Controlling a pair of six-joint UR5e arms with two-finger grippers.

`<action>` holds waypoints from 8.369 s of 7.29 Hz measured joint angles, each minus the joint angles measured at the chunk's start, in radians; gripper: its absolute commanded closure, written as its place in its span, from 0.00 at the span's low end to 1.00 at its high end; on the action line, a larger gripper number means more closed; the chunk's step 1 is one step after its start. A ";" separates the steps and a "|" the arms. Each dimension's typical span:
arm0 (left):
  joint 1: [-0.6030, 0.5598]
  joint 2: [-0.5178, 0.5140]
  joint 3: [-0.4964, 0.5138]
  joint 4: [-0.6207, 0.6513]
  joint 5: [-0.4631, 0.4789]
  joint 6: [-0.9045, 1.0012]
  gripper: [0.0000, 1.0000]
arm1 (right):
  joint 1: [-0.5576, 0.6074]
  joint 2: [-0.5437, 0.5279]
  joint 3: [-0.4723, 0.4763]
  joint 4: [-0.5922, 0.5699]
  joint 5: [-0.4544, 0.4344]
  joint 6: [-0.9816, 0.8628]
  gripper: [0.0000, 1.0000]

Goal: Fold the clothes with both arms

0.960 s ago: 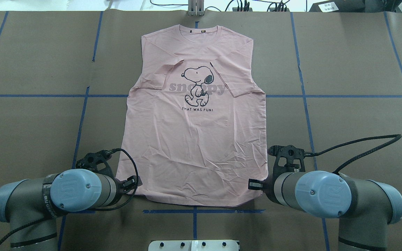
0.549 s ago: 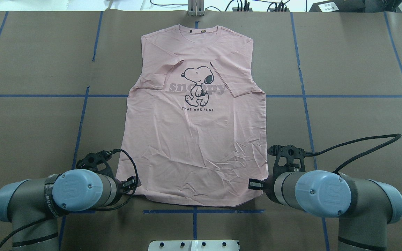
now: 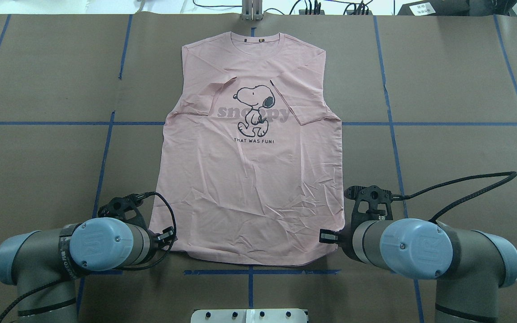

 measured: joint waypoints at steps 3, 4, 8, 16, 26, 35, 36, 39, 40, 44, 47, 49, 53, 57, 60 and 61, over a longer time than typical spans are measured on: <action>0.000 0.001 -0.006 0.000 0.014 0.004 1.00 | 0.001 0.004 0.003 0.000 0.001 0.000 1.00; 0.000 0.001 -0.009 0.000 0.014 0.003 1.00 | 0.002 0.007 0.003 0.000 0.002 0.001 1.00; 0.008 0.006 -0.129 0.092 0.011 0.004 1.00 | 0.064 -0.018 0.063 -0.001 0.136 -0.006 1.00; 0.103 -0.052 -0.359 0.365 -0.008 0.053 1.00 | 0.064 -0.111 0.246 -0.005 0.255 -0.032 1.00; -0.486 -0.301 0.267 0.046 -0.057 0.443 1.00 | 0.592 0.443 -0.544 0.172 0.360 -0.203 1.00; -0.520 -0.428 0.647 -0.237 -0.052 0.451 1.00 | 0.610 0.705 -1.083 0.382 0.305 -0.210 1.00; -0.519 -0.435 0.655 -0.238 -0.053 0.451 0.77 | 0.610 0.709 -1.088 0.383 0.305 -0.211 1.00; -0.517 -0.438 0.659 -0.237 -0.053 0.450 0.00 | 0.603 0.665 -1.027 0.384 0.310 -0.211 0.00; -0.517 -0.438 0.660 -0.236 -0.053 0.447 0.00 | 0.596 0.653 -1.014 0.384 0.310 -0.216 0.00; -0.522 -0.436 0.617 -0.224 -0.056 0.438 0.00 | 0.584 0.539 -0.839 0.368 0.370 -0.217 0.00; -0.522 -0.429 0.495 -0.186 -0.061 0.402 0.00 | 0.483 0.359 -0.562 0.237 0.364 -0.142 0.04; -0.521 -0.427 0.453 -0.164 -0.061 0.392 0.00 | 0.409 0.293 -0.506 0.211 0.309 -0.133 0.06; -0.519 -0.427 0.440 -0.160 -0.062 0.382 0.00 | 0.351 0.263 -0.509 0.205 0.275 -0.135 0.85; -0.518 -0.418 0.433 -0.161 -0.062 0.381 0.00 | 0.365 0.263 -0.505 0.196 0.298 -0.150 1.00; -0.515 -0.418 0.420 -0.161 -0.062 0.376 0.00 | 0.356 0.146 -0.365 0.172 0.303 -0.151 1.00; -0.510 -0.418 0.414 -0.161 -0.062 0.365 0.00 | 0.323 0.051 -0.264 0.162 0.306 -0.150 1.00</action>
